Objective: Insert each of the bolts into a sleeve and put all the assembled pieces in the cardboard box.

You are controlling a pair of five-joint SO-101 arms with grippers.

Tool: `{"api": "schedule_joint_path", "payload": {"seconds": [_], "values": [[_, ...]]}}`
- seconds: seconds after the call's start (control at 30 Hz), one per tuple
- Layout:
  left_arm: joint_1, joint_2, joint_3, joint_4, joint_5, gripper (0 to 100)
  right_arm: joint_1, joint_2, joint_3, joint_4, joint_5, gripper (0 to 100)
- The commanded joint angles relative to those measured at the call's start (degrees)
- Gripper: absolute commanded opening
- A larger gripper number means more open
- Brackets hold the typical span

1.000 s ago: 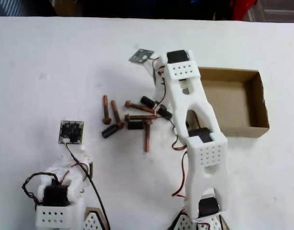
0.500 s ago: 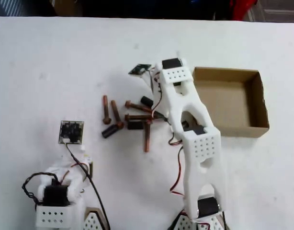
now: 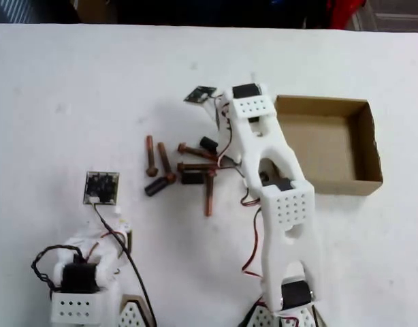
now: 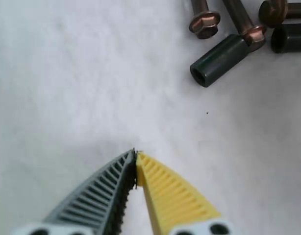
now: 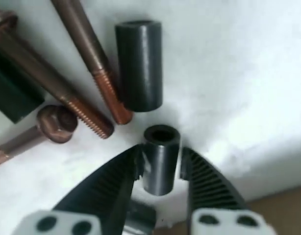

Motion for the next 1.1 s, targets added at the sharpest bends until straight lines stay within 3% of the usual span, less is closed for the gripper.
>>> {"api": "schedule_joint_path", "payload": {"seconds": [0.0,0.13,0.4,0.77,1.07], "values": [[0.40,-0.40,-0.09,0.35,-0.53,2,0.48,-0.22,-0.62,-1.19,4.04,1.2],[0.40,-0.40,-0.09,0.35,-0.53,2,1.98,-0.22,-0.62,-1.27,4.84,5.2],[0.40,-0.40,-0.09,0.35,-0.53,2,2.77,-1.80,-1.58,-0.84,4.92,1.6],[0.40,-0.40,-0.09,0.35,-0.53,2,2.59,-14.46,-1.93,9.19,4.04,1.6],[0.40,-0.40,-0.09,0.35,-0.53,2,2.24,-27.56,-0.97,10.42,-8.44,1.6]]}}
